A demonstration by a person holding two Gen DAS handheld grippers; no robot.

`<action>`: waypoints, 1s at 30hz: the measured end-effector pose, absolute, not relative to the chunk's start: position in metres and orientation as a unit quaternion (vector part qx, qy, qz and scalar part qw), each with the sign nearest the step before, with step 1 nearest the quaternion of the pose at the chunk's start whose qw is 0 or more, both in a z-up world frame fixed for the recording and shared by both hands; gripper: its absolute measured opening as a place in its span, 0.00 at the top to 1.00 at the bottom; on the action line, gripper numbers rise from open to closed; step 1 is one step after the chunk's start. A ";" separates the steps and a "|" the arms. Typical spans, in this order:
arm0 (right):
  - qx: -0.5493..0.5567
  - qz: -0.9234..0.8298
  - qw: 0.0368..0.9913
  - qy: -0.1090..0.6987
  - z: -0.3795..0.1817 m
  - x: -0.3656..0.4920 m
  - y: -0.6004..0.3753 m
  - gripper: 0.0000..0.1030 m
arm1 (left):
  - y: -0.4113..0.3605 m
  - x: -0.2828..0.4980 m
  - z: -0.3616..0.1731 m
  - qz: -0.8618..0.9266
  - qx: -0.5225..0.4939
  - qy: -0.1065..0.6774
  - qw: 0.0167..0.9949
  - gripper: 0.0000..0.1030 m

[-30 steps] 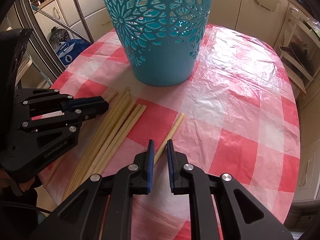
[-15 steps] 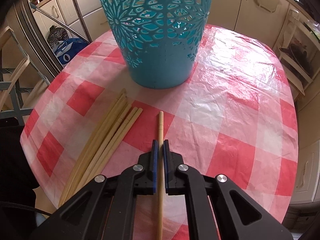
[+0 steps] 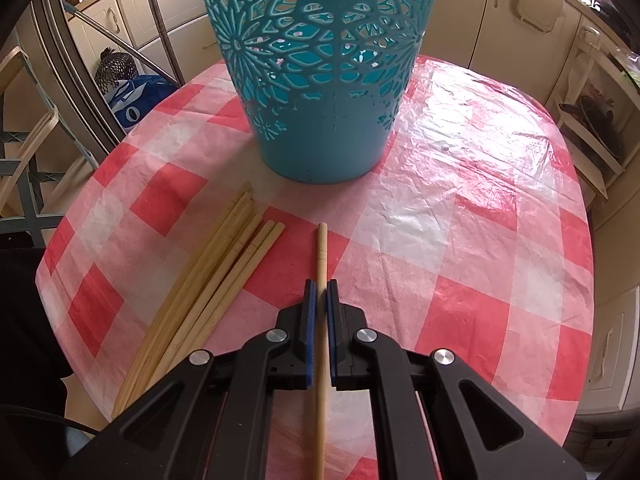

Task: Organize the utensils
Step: 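Lift the stick into the teal basket and open the left gripper while the right gripper grasps another stick, then carry the held stick over the teal basket and open the right gripper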

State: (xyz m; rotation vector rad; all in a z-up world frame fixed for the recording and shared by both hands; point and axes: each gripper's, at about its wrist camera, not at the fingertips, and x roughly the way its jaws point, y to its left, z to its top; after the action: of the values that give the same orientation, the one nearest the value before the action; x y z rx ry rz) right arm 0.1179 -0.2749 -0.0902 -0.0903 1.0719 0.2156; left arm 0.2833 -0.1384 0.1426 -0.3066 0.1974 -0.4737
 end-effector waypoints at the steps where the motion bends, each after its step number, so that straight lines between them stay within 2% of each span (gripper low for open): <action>1: -0.044 0.101 0.854 0.509 -0.090 0.118 -0.275 0.94 | -0.144 0.289 0.135 -0.229 -0.149 0.106 0.956 0.95; 11: -0.055 0.099 0.855 0.506 -0.090 0.119 -0.274 0.94 | -0.147 0.294 0.080 -0.225 -0.139 0.157 0.952 0.95; 12: -0.056 0.099 0.855 0.506 -0.090 0.119 -0.274 0.94 | -0.142 0.292 0.075 -0.225 -0.139 0.162 0.951 0.92; 14: -0.056 0.097 0.856 0.505 -0.091 0.119 -0.273 0.94 | -0.131 0.282 0.068 -0.222 -0.136 0.175 0.950 0.78; 16: -0.058 0.096 0.857 0.503 -0.091 0.119 -0.273 0.94 | -0.117 0.265 0.063 -0.200 -0.130 0.182 0.954 0.51; 22: -0.033 0.104 0.859 0.501 -0.092 0.119 -0.278 0.94 | -0.066 0.216 0.042 -0.166 -0.151 0.191 0.956 0.32; 25: -0.002 0.115 0.857 0.503 -0.091 0.117 -0.286 0.94 | -0.050 0.207 0.027 -0.157 -0.148 0.201 0.955 0.31; 30: -0.010 0.106 0.857 0.504 -0.091 0.117 -0.286 0.94 | -0.032 0.218 0.013 -0.150 -0.158 0.237 0.947 0.31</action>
State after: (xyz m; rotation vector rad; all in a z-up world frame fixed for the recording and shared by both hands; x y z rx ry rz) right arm 0.1169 -0.2856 -0.0909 -0.0218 1.0593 0.2218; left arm 0.2181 -0.0322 0.0129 -0.3218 0.4836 -0.3045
